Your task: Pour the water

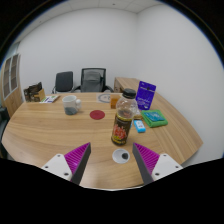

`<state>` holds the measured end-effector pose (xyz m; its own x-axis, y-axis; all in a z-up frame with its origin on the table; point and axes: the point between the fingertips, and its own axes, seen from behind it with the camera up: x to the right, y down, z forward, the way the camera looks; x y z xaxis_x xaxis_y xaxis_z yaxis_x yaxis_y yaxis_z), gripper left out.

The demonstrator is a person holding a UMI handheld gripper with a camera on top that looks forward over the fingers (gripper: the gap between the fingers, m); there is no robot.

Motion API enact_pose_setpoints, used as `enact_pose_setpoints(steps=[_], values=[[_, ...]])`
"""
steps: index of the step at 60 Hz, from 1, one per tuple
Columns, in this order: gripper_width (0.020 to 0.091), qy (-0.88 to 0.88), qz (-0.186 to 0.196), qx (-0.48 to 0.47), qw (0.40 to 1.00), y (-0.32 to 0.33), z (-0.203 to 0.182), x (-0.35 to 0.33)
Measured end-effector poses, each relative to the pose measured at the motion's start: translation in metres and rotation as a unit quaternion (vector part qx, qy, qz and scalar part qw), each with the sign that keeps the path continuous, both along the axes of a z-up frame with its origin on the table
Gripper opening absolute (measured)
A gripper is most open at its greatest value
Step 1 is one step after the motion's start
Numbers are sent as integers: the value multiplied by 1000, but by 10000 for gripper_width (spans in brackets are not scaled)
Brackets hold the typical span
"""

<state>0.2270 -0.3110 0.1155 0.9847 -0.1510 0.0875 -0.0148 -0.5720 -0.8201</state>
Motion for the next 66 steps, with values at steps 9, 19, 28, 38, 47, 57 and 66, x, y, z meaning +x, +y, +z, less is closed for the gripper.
enact_pose_setpoints(steps=[9, 19, 28, 38, 47, 57, 66], values=[[858, 17, 7, 28, 999, 72, -17, 43], [855, 21, 20, 47, 998, 130, -39, 61], [575, 20, 34, 68, 997, 152, -46, 63], [450, 23, 34, 93, 995, 156, -43, 63], [388, 12, 31, 90, 995, 157, -43, 65], [390, -39, 9, 83, 996, 167, -19, 67], [390, -157, -6, 80, 984, 199, 35, 76]])
